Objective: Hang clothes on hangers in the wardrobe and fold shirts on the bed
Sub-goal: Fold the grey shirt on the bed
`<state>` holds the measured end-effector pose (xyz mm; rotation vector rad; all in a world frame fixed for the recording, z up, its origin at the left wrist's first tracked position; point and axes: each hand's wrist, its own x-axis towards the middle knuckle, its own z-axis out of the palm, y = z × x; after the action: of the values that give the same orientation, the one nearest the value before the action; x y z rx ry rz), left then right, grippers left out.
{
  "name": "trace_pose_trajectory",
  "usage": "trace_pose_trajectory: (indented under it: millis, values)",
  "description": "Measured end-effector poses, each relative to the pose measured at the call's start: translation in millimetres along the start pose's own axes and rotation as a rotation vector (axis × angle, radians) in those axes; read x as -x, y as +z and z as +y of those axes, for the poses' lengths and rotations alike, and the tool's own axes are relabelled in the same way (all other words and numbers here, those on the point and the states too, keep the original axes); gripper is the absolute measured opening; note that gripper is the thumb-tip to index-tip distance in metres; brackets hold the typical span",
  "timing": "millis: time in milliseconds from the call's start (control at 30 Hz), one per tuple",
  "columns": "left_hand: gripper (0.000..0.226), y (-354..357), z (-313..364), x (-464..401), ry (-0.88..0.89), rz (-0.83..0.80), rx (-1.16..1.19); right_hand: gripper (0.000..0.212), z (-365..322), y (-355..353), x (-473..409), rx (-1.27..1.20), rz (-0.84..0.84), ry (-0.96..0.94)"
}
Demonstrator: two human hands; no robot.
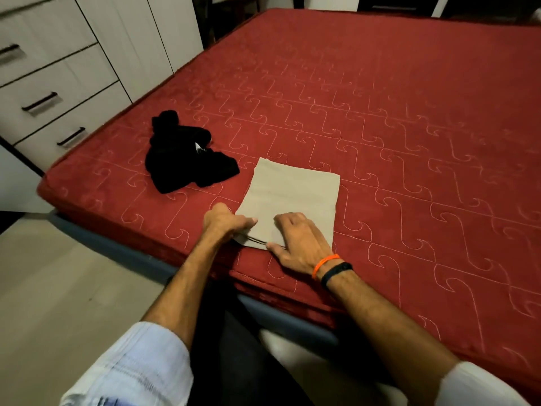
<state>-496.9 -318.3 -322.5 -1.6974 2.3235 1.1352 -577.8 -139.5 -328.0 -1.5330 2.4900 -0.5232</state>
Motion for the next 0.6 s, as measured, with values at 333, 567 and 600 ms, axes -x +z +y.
trace_pose_trajectory:
  millis: [333, 567, 600]
  values:
    - [0.022, -12, 5, 9, -0.062, -0.272, 0.526, 0.080, -25, 20, -19, 0.099, 0.038, 0.028]
    - [0.022, -10, 11, 11, -0.065, -0.336, 0.814, 0.052, -34, 16, -39, 0.129, 0.215, 0.127]
    - [0.029, -11, 8, 9, -0.077, -0.335, 0.835, 0.051, -32, 10, -41, 0.083, 0.215, 0.140]
